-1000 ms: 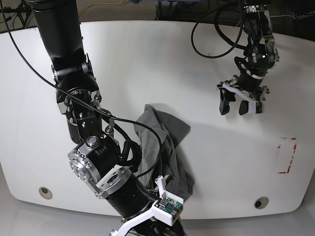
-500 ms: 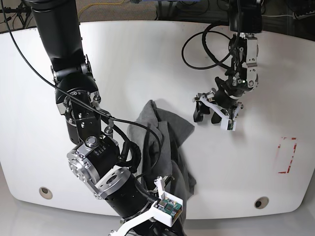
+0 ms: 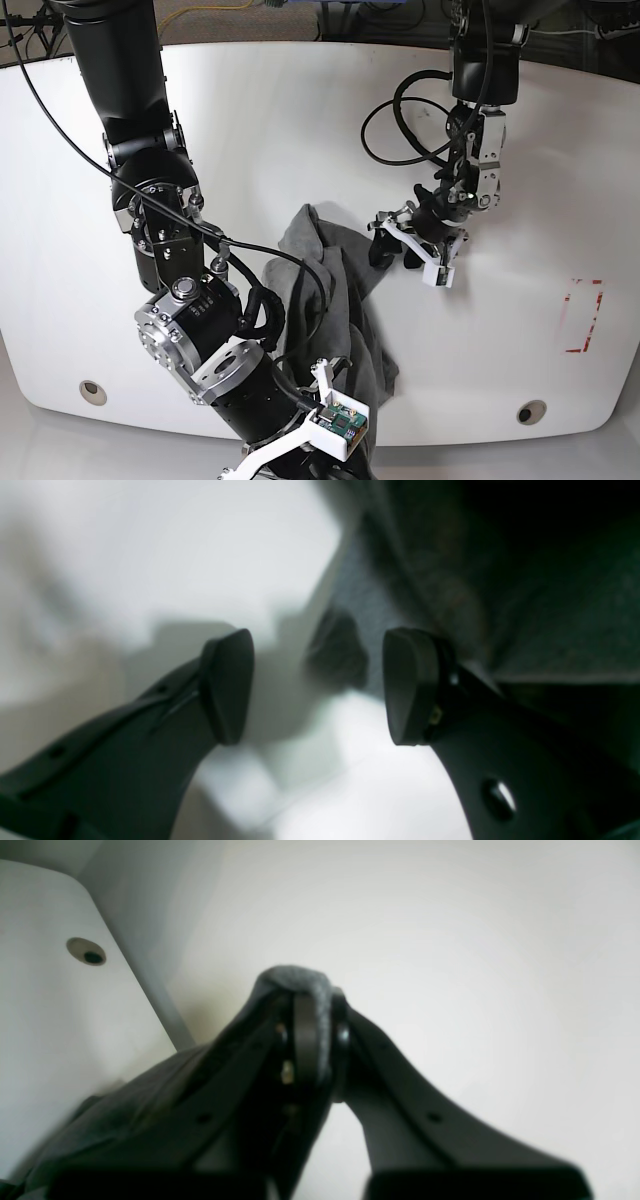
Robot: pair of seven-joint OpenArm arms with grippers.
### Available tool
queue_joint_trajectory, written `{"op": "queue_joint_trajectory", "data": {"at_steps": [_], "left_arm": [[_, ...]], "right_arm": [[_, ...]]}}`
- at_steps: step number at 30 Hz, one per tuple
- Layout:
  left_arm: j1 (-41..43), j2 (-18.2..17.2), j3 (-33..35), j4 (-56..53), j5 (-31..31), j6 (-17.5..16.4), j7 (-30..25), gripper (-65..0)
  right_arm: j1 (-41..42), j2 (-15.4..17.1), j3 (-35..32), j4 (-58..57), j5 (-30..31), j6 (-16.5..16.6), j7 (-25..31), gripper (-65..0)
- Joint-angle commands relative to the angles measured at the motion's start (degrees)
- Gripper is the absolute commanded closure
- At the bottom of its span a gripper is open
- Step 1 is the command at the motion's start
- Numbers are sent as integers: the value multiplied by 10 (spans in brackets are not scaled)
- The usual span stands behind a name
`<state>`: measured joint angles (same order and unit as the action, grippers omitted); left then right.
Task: Fold the T-shirt properly
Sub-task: 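Lower the left gripper onto the shirt and grasp another edge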
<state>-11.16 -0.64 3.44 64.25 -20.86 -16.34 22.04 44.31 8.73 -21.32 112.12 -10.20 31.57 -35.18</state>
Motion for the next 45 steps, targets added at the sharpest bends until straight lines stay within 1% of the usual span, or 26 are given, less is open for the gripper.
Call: {"op": "queue_joint_trajectory", "data": {"at_steps": [1, 3, 6, 14, 20, 23, 26, 33, 37, 40, 43, 45], "left_arm": [[-16, 2, 6, -13, -5, -1, 6, -383], [-21, 3, 8, -26, -5, -1, 6, -383], [-22, 16, 9, -36, -5, -1, 6, -383], [-19, 17, 10, -40, -4, -1, 9, -379], [-32, 19, 10, -103, -4, -1, 6, -369], [-51, 27, 10, -135, -4, -1, 6, -315], [-60, 28, 10, -154, -5, -1, 5, -242], [-61, 29, 10, -162, -4, -1, -17, 0], [-56, 29, 10, -153, -4, -1, -18, 0], [-46, 27, 7, -134, -4, -1, -15, 0], [-23, 26, 5, -101, -5, -1, -13, 0], [-11, 17, -2, -67, -5, -1, -9, 0]], "right_arm": [[21, 1, 5, 9, 0, -8, 12, 0], [21, 0, 5, 9, 0, -8, 12, 0], [21, 0, 5, 9, 0, -8, 12, 0], [21, 0, 5, 9, 0, -8, 12, 0], [21, 0, 5, 9, 0, -8, 12, 0], [21, 0, 5, 9, 0, -8, 12, 0], [20, 0, 5, 9, 0, -8, 12, 0], [13, 0, 6, 9, 0, -8, 12, 0], [12, 1, 6, 9, 0, -8, 12, 0], [12, 1, 20, 9, 0, -8, 12, 0], [13, 0, 40, 5, 0, -8, 12, 0], [14, 1, 53, 0, 0, -8, 12, 0]]}}
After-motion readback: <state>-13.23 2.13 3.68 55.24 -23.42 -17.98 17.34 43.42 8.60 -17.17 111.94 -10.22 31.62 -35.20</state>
